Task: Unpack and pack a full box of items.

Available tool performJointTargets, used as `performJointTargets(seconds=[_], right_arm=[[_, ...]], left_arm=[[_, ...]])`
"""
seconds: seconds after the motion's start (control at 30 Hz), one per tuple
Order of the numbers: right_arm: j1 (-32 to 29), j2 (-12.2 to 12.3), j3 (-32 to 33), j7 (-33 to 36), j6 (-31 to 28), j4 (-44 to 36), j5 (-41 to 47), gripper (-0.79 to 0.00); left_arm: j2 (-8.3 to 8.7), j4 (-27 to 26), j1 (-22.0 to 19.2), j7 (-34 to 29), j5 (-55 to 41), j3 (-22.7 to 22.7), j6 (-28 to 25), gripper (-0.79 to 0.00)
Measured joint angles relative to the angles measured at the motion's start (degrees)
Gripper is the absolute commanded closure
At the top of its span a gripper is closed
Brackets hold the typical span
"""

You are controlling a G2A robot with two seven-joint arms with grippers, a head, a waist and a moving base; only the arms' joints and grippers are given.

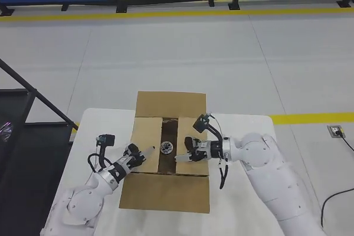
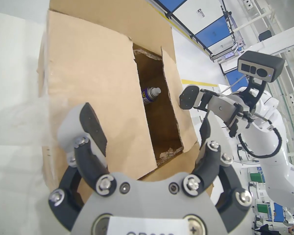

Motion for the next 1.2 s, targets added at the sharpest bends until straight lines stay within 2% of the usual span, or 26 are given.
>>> performJointTargets(seconds=[0.37, 0.57, 0.67, 0.73, 0.8, 0.93, 1.03, 1.1, 1.2], right_arm=[[1.74, -0.16, -4.41, -2.22, 0.21, 2.52, -2.61, -0.785], [1.68, 0.29, -4.65, -3.35, -0.48, 1.11, -3.45, -0.785], [0.61, 0.91, -2.89, -7.00, -0.23, -1.42, -5.55, -0.785], [-0.39, 1.27, -1.70, -10.41, 3.66, -3.48, -9.53, -0.785], [-0.54, 1.30, -1.58, -11.00, 6.07, -3.73, -10.61, -0.785], [-0.47, 1.28, -1.66, -10.52, 3.88, -3.55, -9.91, -0.785], [-0.48, 1.28, -1.65, -10.53, 3.95, -3.56, -9.94, -0.785], [-0.61, 1.28, -1.53, -10.73, 4.10, -3.61, -9.79, -0.785], [-1.27, 1.46, 0.20, -15.52, 6.17, -2.77, -9.30, -0.785]], left_arm=[[0.16, 0.20, 0.37, 0.57, 0.04, -0.04, 0.12, -0.785], [0.48, -3.76, 2.02, 1.06, -2.07, -2.63, -0.64, -0.785], [0.93, -7.00, 3.97, -0.25, -3.44, -5.87, -1.64, -0.785], [1.38, -8.90, 5.75, -2.28, -4.59, -9.08, -2.65, -0.785], [1.84, -10.04, 7.55, -4.73, -5.70, -12.34, -3.96, -0.785], [2.97, -10.49, 12.30, -11.83, -7.92, -20.43, -7.91, -0.785], [3.61, -9.37, 15.05, -17.66, -11.88, -24.69, -10.16, -0.785], [3.97, -8.74, 15.97, -20.93, -13.26, -26.10, -11.07, -0.785], [4.47, -7.92, 16.72, -25.19, -13.24, -26.44, -12.94, -0.785]])
